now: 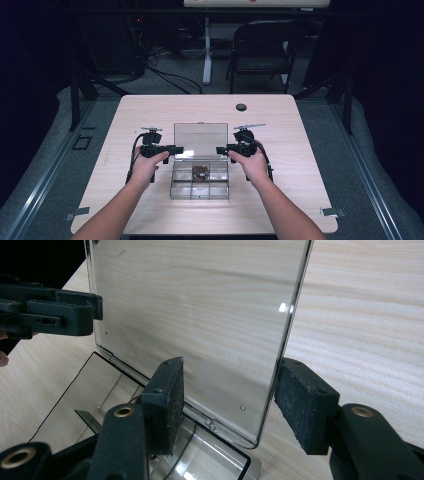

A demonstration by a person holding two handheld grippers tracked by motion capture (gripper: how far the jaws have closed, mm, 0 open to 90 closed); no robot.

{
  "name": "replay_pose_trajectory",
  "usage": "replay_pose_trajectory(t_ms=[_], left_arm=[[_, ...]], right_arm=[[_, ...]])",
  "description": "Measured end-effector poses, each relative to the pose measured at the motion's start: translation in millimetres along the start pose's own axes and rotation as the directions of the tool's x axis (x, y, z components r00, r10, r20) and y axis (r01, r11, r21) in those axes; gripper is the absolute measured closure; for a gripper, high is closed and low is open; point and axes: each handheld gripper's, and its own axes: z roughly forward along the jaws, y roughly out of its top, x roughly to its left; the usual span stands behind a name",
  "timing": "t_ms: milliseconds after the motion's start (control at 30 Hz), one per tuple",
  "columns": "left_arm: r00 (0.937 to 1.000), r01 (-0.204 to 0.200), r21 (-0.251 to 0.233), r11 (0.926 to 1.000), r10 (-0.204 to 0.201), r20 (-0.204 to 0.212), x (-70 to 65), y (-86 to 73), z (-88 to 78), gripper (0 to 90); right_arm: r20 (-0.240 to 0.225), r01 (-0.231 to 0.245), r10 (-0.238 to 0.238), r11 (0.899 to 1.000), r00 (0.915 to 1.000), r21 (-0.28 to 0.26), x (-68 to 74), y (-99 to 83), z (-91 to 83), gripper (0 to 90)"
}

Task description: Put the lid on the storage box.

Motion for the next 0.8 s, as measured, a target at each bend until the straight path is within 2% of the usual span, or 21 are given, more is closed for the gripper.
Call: replay_pose_trajectory(t_ms=[567, 800], left_arm=[[0.9991, -0.042, -0.009, 0.9991, 0.042, -0.004, -6.0, -2.1, -6.7, 53.6], [0.9987, -0.052, -0.016, 0.9985, 0.052, 0.0, -7.5, -3.2, -8.8, 53.6]], right_arm=[[-0.006, 0.038, -0.038, 0.999, 0.9993, -0.009, 5.6, -1.8, -8.5, 46.3], [-0.006, 0.054, -0.054, 0.998, 0.9985, -0.031, 8.2, -1.8, -12.2, 46.4]])
